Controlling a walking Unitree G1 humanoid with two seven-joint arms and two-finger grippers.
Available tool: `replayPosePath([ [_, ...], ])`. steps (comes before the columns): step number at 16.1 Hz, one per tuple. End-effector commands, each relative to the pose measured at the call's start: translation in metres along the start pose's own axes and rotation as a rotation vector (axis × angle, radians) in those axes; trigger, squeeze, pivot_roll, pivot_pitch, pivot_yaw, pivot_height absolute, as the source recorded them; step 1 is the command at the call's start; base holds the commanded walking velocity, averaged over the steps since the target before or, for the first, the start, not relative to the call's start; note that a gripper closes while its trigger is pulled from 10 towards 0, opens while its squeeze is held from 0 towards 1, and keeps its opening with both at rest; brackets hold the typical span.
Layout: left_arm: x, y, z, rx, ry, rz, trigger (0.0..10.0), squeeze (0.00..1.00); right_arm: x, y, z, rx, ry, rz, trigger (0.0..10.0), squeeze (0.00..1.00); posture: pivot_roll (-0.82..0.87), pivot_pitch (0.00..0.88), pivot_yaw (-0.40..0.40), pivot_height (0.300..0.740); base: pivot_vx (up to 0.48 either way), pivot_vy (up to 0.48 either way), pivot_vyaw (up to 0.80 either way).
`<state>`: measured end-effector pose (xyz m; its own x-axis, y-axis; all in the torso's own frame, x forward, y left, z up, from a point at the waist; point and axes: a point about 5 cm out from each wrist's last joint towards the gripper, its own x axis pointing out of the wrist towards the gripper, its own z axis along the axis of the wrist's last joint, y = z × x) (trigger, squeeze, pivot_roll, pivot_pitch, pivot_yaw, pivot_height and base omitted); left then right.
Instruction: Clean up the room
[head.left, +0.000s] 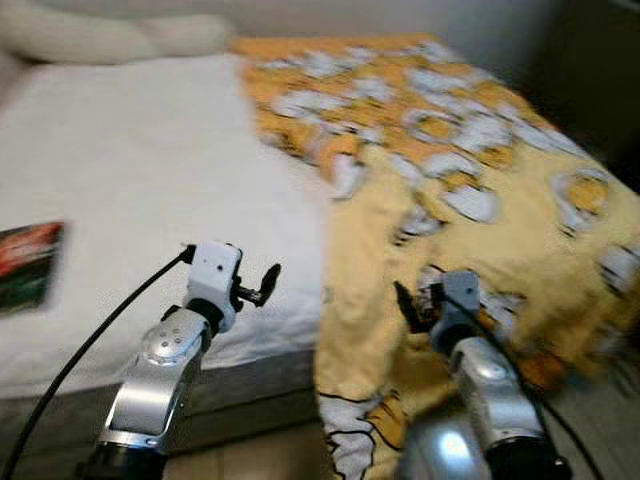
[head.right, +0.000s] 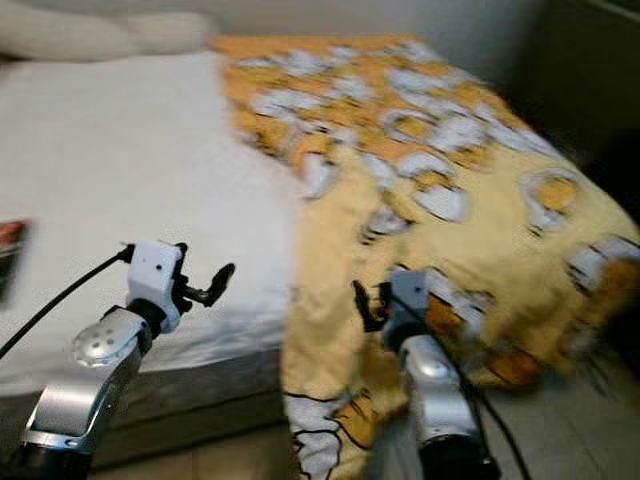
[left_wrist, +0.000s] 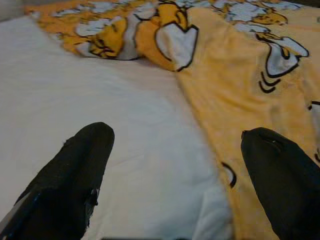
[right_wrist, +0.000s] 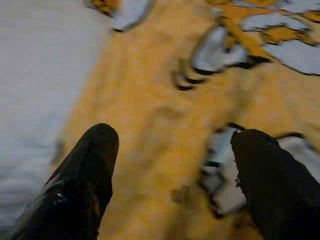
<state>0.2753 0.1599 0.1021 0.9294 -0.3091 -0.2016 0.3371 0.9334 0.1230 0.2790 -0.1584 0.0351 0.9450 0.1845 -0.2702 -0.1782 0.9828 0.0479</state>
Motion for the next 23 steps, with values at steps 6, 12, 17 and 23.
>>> replayPosePath([
  [6, -0.002, 0.006, -0.001, 0.019, 0.006, 0.016, 10.0, 0.00, 0.002, 0.021, 0.003, -0.056, 0.016, 0.134, 10.0, 0.00, 0.02, 0.000, -0.017, 0.740, 0.301, 0.000, 0.22],
  [12, -0.004, 0.006, -0.006, 0.029, 0.038, 0.010, 10.0, 0.00, 0.001, 0.022, -0.004, -0.029, 0.055, 0.141, 10.0, 0.00, 0.02, 0.000, -0.017, 0.740, 0.046, 0.000, 0.00],
  [17, -0.004, 0.003, -0.007, 0.038, 0.051, -0.014, 10.0, 0.00, 0.003, 0.015, -0.003, 0.007, 0.063, 0.096, 10.0, 0.53, 0.02, 0.000, -0.017, 0.740, 0.000, 0.000, 0.00],
  [23, -0.006, 0.005, -0.008, 0.049, 0.067, -0.039, 10.0, 0.00, 0.012, 0.019, 0.004, -0.007, 0.059, 0.139, 10.0, 1.00, 0.02, 0.000, -0.016, 0.740, 0.000, 0.000, 0.00],
])
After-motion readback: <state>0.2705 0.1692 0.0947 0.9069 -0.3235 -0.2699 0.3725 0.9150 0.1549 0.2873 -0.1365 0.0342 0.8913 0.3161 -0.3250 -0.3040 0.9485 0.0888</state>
